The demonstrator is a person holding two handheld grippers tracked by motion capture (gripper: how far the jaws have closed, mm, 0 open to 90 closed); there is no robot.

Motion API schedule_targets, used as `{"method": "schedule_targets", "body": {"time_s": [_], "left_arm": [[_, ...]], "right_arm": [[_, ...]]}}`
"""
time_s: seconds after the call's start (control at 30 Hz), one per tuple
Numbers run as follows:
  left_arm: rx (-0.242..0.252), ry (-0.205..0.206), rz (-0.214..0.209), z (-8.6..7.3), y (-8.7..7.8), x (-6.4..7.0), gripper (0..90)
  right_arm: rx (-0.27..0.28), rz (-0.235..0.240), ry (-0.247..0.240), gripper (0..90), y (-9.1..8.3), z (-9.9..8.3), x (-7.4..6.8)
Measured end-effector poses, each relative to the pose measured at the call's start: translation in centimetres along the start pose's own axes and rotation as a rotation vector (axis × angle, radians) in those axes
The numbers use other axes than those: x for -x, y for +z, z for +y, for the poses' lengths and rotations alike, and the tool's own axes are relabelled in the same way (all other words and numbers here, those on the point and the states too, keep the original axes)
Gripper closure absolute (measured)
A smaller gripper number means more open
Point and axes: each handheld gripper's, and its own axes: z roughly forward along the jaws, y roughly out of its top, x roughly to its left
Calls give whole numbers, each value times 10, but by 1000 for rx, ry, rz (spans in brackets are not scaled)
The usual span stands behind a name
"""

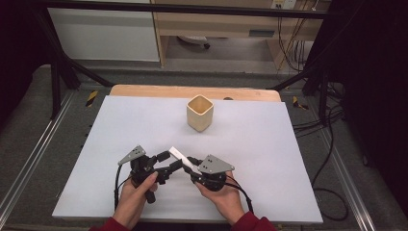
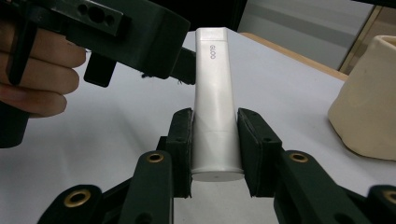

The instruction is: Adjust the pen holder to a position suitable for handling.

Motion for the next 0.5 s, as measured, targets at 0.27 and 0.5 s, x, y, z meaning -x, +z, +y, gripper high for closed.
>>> {"method": "schedule_targets", "body": {"time_s": [0.27,0.5], "left_arm": [[-1,-5,1,0,0,-1,189],[-5,-7,1,-1,0,0,225]], "right_arm": [[0,6,-3,672,1,0,-1],[-3,8,-7,672,1,0,-3]]}}
